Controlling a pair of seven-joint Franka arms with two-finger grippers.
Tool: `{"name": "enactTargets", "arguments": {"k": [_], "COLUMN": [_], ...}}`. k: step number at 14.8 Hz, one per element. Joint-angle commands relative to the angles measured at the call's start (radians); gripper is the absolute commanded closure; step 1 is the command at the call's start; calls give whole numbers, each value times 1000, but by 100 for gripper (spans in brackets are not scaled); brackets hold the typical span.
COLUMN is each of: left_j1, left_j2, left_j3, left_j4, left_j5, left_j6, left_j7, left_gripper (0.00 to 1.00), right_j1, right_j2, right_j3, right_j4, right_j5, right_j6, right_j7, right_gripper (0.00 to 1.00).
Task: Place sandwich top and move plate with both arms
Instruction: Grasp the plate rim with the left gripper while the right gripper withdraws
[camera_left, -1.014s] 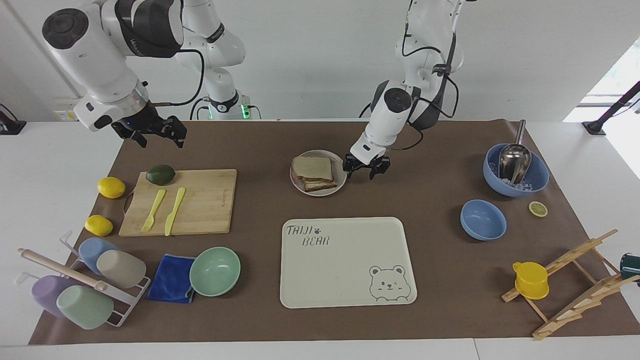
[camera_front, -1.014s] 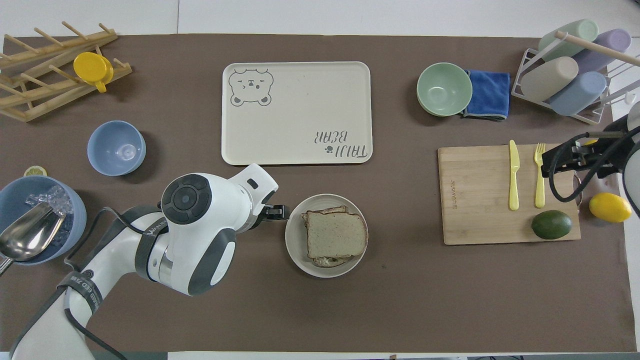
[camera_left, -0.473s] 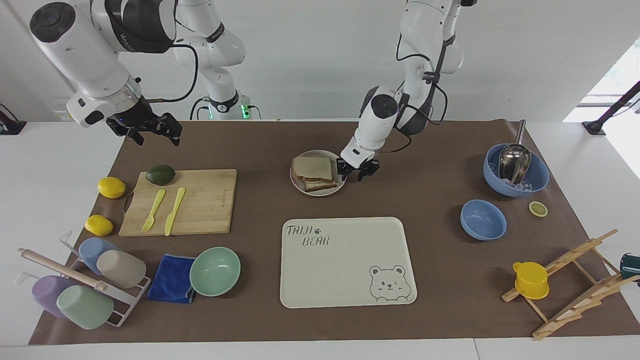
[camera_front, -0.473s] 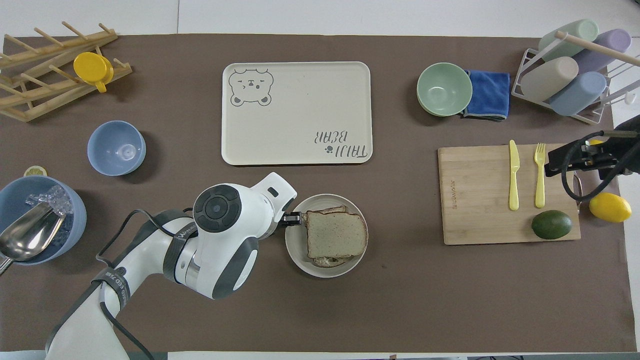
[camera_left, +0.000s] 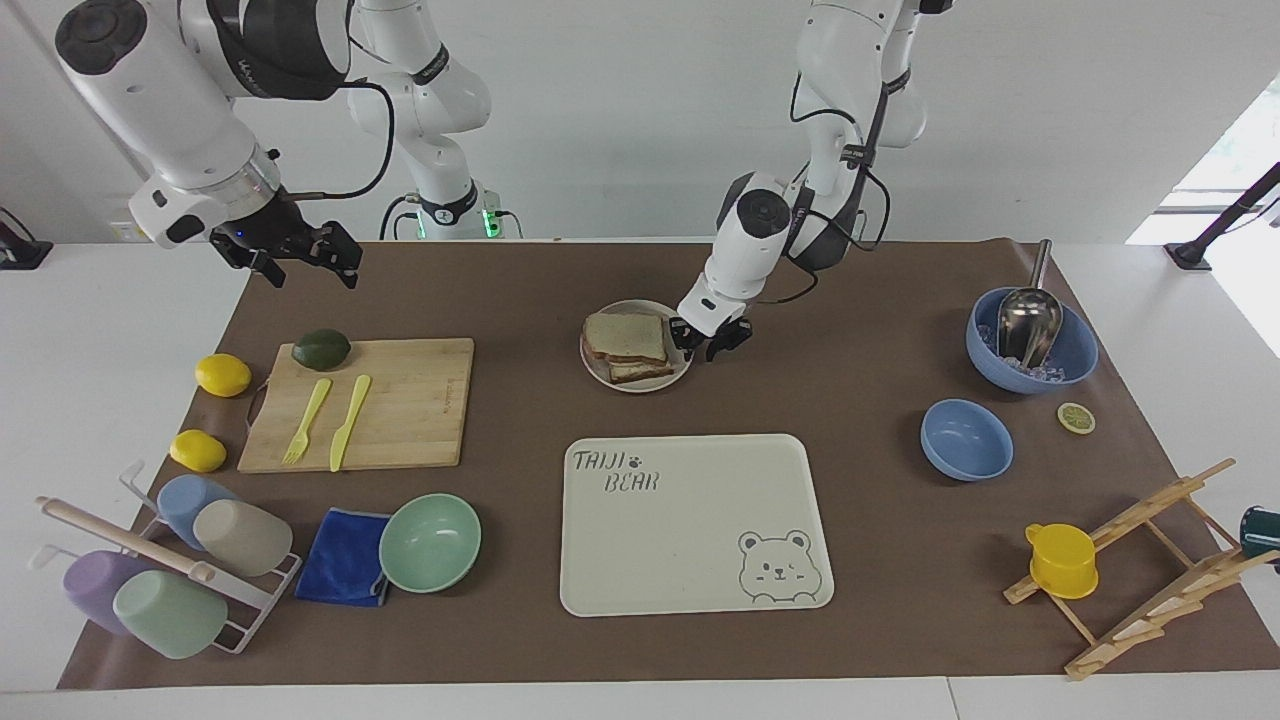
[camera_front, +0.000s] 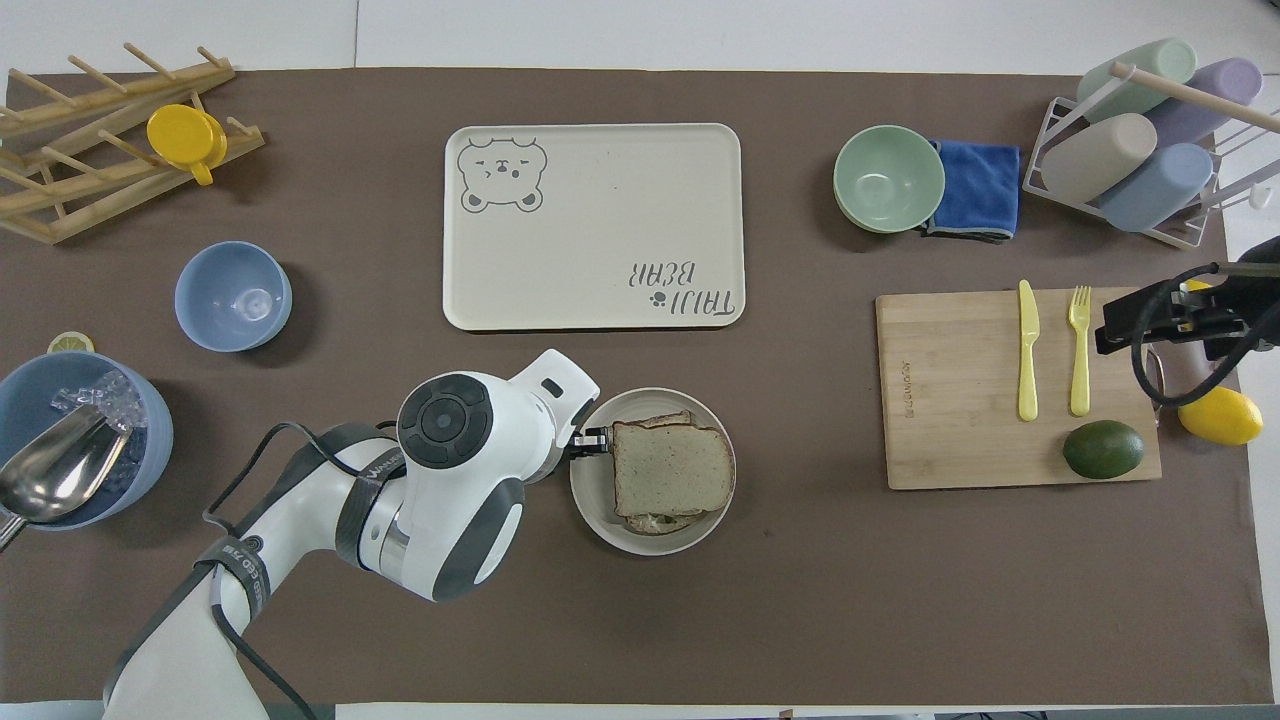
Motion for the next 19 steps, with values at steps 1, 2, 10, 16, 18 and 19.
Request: {"name": "enactTargets", "arguments": {"k": [1, 2, 10, 16, 18, 19], "left_j1": [-26, -28, -12, 37, 70, 86], "left_j2": [-8, -9, -15, -35, -35, -32], "left_j3": [14, 16, 14, 16, 16, 17], "left_j4": [-22, -22, -5, 102, 151, 182], "left_j5": [-13, -13, -11, -43, -60, -75], "left_j6": [25, 25, 13, -138, -194, -221], "left_j7": [-11, -10, -2, 5, 13, 19], "left_gripper": [82, 88, 100, 100, 100, 100], "right_j1": [-3, -3, -3, -3, -3, -3], "right_j2": [-21, -19, -19, -21, -22, -22], "right_j3": [-6, -6, -6, -6, -6, -6], "right_j4": [-16, -16, -16, -16, -16, -16], "right_j5": [25, 23, 23, 25, 25, 25], "right_j6": [-6, -6, -6, -6, -6, -6], "right_j7": [-17, -17, -17, -17, -17, -17], "right_gripper": [0, 0, 0, 0, 0, 0]}}
